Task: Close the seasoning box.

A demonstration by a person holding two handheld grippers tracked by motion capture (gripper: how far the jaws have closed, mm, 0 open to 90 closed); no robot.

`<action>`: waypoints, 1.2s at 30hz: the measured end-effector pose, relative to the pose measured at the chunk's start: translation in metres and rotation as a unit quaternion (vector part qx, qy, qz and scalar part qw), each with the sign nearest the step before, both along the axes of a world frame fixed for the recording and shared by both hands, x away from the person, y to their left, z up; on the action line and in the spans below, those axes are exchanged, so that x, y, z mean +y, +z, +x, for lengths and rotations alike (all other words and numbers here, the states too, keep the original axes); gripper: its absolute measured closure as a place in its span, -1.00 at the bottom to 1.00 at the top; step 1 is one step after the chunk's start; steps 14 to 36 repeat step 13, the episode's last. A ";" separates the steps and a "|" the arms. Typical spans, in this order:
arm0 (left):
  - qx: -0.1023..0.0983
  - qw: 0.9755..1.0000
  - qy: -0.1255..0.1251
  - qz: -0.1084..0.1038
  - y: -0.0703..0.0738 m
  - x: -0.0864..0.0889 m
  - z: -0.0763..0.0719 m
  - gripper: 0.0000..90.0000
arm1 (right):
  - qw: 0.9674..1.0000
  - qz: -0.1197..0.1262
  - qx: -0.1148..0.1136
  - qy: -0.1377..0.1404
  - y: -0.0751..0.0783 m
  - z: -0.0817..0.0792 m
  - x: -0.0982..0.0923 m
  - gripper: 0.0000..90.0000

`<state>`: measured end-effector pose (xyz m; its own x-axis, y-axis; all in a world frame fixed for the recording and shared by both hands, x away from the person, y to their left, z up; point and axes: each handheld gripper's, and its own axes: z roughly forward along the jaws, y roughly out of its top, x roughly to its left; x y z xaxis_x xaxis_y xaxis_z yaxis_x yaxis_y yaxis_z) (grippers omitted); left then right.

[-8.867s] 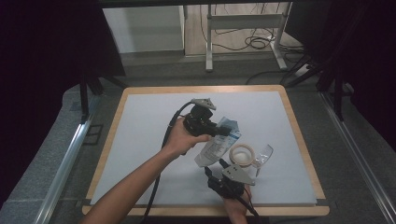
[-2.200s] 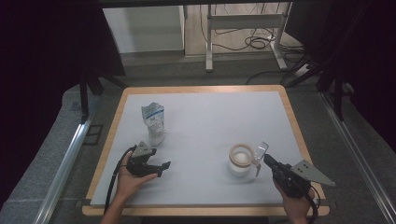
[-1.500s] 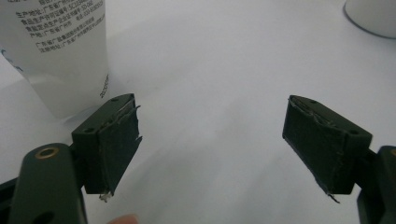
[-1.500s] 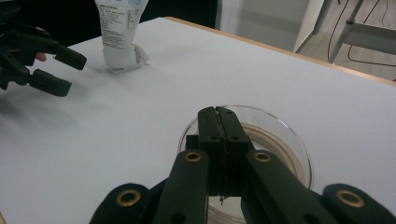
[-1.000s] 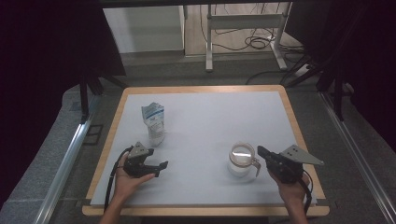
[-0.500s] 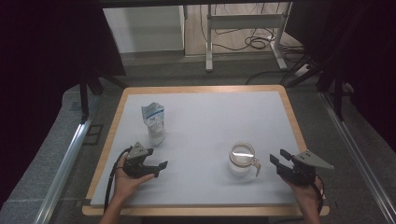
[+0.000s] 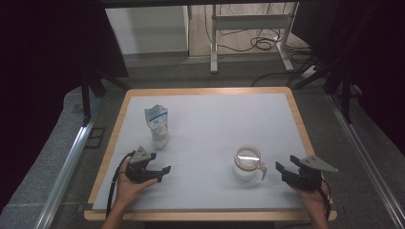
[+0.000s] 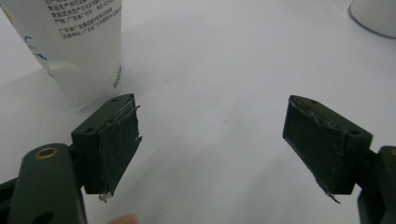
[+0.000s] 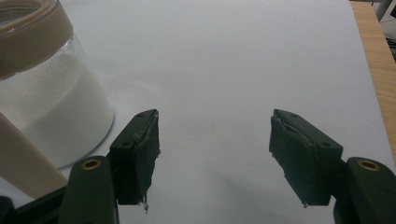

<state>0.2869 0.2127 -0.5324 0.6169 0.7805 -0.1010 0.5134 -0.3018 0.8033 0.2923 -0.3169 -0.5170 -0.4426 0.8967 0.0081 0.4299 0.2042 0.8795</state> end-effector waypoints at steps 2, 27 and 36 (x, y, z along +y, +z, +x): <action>0.000 1.000 -0.001 0.000 0.000 0.000 0.000 -0.58 | 1.000 0.001 0.001 -0.001 0.000 0.000 0.000 -0.24; -0.002 1.000 0.001 0.000 0.000 0.000 0.000 -0.59 | 1.000 0.002 -0.002 0.002 0.002 0.000 0.001 -0.25; -0.002 1.000 0.001 0.000 0.000 0.000 0.000 -0.59 | 1.000 0.002 -0.002 0.002 0.002 0.000 0.001 -0.25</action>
